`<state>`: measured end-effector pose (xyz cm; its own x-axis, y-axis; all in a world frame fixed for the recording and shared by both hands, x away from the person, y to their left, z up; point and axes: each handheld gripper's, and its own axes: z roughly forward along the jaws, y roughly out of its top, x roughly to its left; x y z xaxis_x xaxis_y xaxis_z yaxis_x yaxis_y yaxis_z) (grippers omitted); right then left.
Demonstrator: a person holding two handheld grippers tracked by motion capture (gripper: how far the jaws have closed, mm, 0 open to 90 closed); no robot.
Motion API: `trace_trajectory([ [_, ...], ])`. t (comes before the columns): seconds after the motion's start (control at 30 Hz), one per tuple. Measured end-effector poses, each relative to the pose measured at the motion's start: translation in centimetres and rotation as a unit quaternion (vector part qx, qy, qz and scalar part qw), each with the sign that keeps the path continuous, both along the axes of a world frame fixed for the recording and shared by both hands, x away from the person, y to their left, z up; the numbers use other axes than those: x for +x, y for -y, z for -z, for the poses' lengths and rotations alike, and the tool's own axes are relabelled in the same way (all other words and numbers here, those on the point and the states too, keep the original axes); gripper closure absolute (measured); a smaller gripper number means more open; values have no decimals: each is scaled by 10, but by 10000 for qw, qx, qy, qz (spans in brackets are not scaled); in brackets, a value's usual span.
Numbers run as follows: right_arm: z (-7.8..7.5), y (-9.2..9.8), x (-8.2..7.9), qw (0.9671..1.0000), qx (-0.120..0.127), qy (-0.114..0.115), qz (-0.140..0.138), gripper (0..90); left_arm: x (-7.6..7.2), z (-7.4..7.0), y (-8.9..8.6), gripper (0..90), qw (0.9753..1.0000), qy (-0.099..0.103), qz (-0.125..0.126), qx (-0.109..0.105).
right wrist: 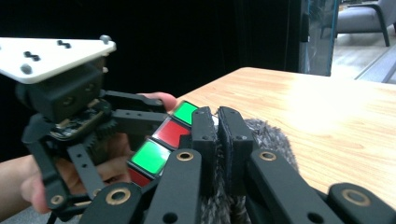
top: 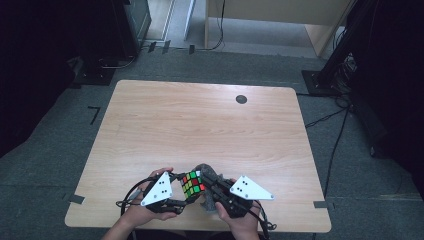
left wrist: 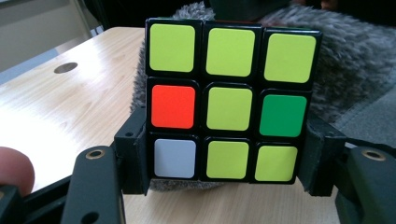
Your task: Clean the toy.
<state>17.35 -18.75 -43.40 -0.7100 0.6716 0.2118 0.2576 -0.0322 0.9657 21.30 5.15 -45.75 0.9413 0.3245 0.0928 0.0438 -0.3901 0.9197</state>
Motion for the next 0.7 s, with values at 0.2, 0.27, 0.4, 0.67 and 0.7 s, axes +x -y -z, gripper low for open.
trace_trajectory([
  [0.2, -4, -9, -5, 9993, 30, 152, -339, 860, -3, 1, 3, 339, 9999, 109, 0, 115],
  [0.27, 0, -1, 1, 9999, 63, 20, -137, 865, -2, 0, 2, 339, 9999, 121, -29, 81],
  [0.4, 3, 13, 7, 9995, 237, -213, 65, 865, -2, -1, 1, 339, 10000, 71, -26, -46],
  [0.67, -1, 8, 4, 9999, 80, -33, 134, 862, 2, 0, -3, 339, 9999, 85, -112, 21],
  [0.7, 2, 15, 8, 9993, -30, -56, 366, 862, 4, 0, -6, 339, 9998, 78, -166, 7],
])
